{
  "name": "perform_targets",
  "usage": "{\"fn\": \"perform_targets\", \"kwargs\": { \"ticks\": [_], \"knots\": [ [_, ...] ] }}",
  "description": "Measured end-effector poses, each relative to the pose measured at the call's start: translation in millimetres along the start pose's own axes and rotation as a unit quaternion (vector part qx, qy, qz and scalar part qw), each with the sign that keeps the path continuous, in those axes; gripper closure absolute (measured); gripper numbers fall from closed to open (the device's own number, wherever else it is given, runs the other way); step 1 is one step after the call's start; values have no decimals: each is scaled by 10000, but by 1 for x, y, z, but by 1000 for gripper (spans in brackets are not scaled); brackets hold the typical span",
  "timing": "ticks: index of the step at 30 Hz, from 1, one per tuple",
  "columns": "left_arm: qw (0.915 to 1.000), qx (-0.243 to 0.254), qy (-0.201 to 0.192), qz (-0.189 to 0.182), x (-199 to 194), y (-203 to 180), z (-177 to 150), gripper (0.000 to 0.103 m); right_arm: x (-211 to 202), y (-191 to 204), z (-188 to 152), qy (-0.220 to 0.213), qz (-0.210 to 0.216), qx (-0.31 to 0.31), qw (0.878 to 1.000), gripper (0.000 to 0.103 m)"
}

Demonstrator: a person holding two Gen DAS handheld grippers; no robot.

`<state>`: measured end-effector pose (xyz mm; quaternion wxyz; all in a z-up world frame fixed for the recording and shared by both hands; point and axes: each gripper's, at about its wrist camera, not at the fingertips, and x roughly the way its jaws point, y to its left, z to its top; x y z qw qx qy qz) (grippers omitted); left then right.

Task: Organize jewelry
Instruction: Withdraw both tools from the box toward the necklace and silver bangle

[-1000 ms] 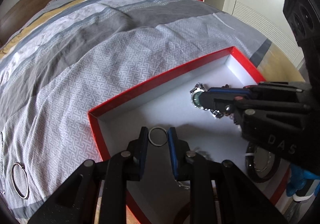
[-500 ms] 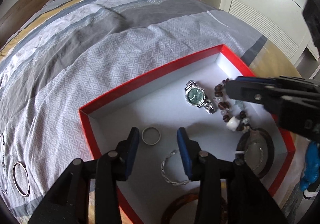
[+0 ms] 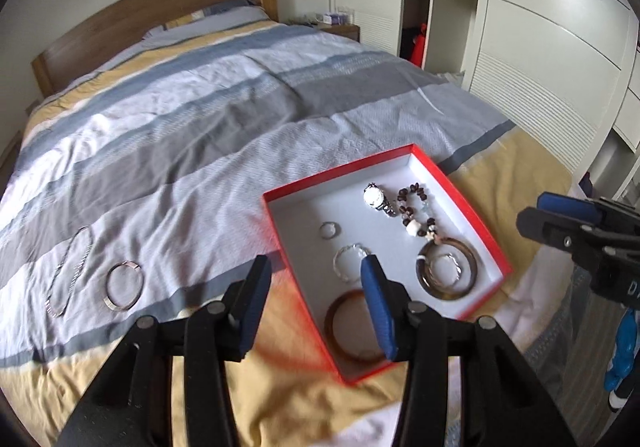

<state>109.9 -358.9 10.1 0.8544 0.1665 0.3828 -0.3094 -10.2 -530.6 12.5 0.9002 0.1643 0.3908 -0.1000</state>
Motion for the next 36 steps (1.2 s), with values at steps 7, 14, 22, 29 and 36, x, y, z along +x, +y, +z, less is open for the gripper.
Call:
{"fn": "perform_targets", "kwargs": {
  "ticks": [7, 14, 22, 29, 36],
  "knots": [
    [9983, -259, -414, 309, -81, 9, -36, 58, -60, 51, -36, -296, 62, -323, 9990, 38],
    [9922, -537, -729, 852, -147, 30, -85, 57, -102, 94, -69, -558, 105, -464, 9973, 32],
    [9837, -830, -1006, 1240, -204, 52, -131, 56, -133, 129, -99, -721, 173, -618, 9953, 30],
    [9789, -938, -1126, 1422, -233, 58, -158, 56, -153, 151, -115, -821, 220, -843, 9928, 27],
    [9739, -998, -1298, 1571, -257, 63, -171, 56, -169, 163, -122, -942, 304, -939, 9907, 22]
  ]
}}
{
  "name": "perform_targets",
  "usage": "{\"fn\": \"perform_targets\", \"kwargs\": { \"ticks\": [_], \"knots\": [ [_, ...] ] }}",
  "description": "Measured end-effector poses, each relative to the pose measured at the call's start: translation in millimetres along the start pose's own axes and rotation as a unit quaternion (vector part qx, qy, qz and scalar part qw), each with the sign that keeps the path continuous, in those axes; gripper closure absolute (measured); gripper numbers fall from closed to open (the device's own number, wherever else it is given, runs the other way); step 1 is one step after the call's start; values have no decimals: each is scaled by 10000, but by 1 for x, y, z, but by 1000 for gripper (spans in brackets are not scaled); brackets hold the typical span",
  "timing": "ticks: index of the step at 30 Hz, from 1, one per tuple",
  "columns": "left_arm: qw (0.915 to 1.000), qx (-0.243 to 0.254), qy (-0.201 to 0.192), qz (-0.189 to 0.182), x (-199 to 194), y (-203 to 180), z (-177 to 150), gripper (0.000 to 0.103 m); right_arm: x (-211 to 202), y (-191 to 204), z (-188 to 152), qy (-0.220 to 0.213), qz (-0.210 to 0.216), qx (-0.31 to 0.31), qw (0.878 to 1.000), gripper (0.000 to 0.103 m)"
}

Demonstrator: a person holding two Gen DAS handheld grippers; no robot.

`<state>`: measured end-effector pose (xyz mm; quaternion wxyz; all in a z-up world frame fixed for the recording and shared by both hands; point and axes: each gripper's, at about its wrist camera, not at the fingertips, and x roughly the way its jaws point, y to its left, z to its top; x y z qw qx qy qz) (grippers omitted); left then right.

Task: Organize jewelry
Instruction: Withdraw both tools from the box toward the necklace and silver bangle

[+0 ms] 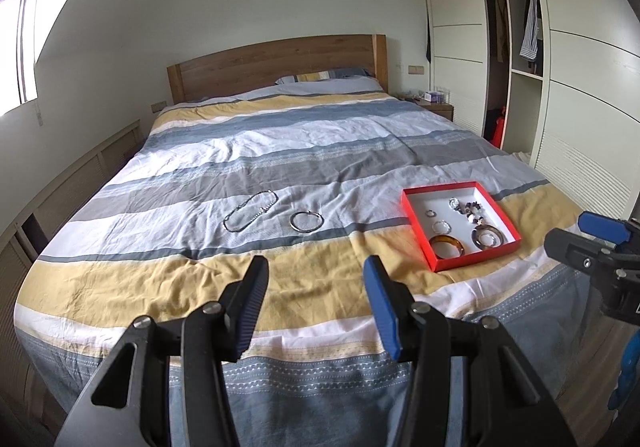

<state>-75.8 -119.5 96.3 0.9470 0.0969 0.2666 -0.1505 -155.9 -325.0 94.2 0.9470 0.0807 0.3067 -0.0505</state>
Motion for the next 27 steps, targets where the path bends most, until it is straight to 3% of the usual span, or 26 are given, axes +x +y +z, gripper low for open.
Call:
{"fn": "perform_targets", "kwargs": {
  "ticks": [14, 27],
  "knots": [
    [9996, -204, -30, 207, -8, 28, -3, 48, -5, 20, 11, -91, 209, -152, 9996, 19],
    [9911, -953, 814, 442, 40, 112, -39, 47, 35, 30, 21, 235, 417, -283, 9985, 19]
  ]
}}
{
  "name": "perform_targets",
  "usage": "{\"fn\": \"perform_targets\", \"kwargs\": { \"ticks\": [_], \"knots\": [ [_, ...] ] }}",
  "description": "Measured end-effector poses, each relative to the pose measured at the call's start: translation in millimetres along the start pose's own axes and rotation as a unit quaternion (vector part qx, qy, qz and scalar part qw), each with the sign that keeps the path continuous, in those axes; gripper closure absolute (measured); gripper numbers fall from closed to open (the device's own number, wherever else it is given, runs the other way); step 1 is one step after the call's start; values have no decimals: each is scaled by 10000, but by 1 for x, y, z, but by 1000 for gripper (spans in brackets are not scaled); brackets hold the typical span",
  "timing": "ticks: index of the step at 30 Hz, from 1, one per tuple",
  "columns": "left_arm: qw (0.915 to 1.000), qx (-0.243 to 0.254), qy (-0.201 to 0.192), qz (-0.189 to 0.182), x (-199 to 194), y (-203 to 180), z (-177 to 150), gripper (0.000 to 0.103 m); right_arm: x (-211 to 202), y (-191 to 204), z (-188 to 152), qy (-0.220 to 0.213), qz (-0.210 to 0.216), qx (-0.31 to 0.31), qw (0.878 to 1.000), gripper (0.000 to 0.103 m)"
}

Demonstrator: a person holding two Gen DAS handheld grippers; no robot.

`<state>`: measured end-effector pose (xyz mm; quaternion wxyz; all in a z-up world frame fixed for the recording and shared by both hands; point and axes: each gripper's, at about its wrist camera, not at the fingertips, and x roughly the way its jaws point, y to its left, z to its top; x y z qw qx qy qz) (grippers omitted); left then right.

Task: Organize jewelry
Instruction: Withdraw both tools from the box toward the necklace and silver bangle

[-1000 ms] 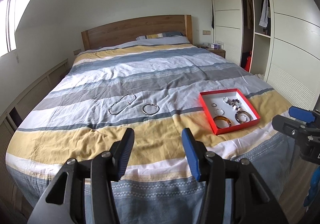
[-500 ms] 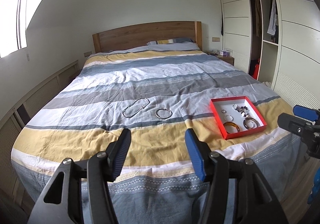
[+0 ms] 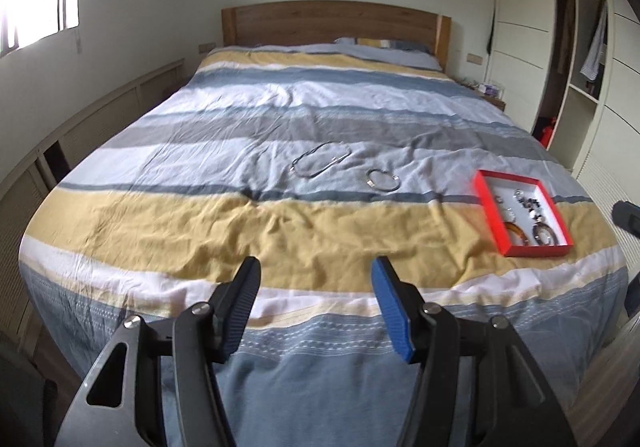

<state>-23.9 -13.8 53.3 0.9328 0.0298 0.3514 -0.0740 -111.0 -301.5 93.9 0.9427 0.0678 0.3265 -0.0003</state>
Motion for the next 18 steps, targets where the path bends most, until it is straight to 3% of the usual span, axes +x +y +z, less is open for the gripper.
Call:
{"fn": "perform_targets", "kwargs": {
  "ticks": [5, 13, 18],
  "knots": [
    [9994, -127, 320, 29, 31, 24, -3, 47, 30, -6, 7, 182, 99, 119, 9997, 19],
    [9976, -75, 676, -101, 87, 30, 7, 47, 103, -6, 20, 630, 443, 41, 9970, 19],
    [9969, 61, 738, -262, 123, 24, 26, 48, 149, 7, 33, 836, 738, -242, 9935, 27]
  ]
}}
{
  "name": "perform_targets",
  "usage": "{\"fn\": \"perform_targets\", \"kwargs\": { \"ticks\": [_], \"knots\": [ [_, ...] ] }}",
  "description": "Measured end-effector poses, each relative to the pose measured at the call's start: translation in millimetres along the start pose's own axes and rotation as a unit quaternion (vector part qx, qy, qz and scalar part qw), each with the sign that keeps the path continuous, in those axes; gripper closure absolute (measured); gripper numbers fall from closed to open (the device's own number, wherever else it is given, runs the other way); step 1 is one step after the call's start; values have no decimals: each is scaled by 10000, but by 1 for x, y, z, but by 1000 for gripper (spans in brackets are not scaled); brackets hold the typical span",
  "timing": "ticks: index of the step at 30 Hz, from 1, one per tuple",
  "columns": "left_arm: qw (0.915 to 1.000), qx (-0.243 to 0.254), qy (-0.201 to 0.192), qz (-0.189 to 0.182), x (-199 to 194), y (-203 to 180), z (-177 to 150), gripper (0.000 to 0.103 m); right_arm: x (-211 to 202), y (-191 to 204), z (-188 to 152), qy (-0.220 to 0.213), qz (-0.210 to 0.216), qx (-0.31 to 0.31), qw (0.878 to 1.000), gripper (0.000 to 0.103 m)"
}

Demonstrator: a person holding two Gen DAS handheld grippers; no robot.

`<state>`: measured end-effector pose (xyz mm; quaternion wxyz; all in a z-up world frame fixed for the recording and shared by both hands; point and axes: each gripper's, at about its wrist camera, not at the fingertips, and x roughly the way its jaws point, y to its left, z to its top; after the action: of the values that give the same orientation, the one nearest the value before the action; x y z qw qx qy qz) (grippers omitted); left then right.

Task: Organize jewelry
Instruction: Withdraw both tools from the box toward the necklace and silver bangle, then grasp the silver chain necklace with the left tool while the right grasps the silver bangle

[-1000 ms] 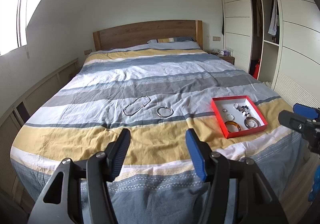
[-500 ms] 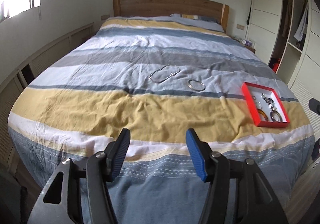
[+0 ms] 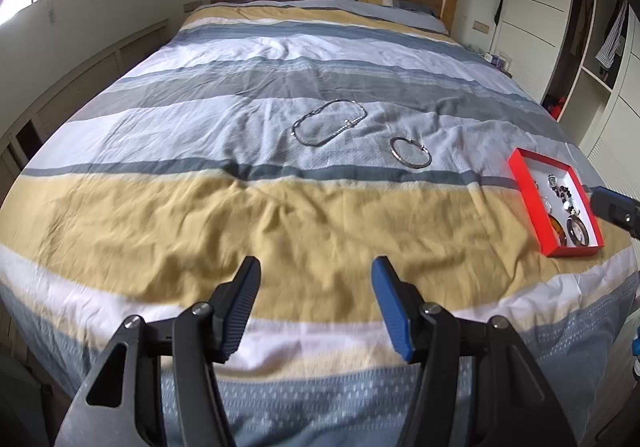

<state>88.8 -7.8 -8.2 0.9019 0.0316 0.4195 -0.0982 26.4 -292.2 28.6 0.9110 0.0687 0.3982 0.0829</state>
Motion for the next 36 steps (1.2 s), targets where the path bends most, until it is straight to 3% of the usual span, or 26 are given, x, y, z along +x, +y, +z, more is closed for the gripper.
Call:
{"fn": "perform_targets", "kwargs": {
  "ticks": [6, 11, 18, 23, 28, 31, 36],
  "knots": [
    [9997, 191, 34, -177, 41, -4, 39, 48, 51, 10, 24, 231, 359, -315, 9986, 52],
    [9993, 306, 65, -196, 84, -3, 78, 48, 100, 14, 45, 457, 526, -460, 9965, 60],
    [9992, 249, 210, -229, 154, 17, 127, 48, 162, 13, 70, 677, 614, -579, 9941, 60],
    [9973, 79, 395, -618, 198, 36, 151, 48, 201, 11, 81, 801, 681, -615, 9926, 60],
    [9945, -140, 622, -834, 239, 48, 169, 48, 237, 7, 86, 951, 722, -614, 9909, 53],
    [9894, -350, 712, -1219, 254, 49, 173, 48, 253, 6, 85, 1050, 796, -636, 9892, 49],
    [9825, -74, 856, -1650, 264, 26, 171, 48, 275, 7, 74, 1215, 785, -765, 9865, 48]
  ]
}}
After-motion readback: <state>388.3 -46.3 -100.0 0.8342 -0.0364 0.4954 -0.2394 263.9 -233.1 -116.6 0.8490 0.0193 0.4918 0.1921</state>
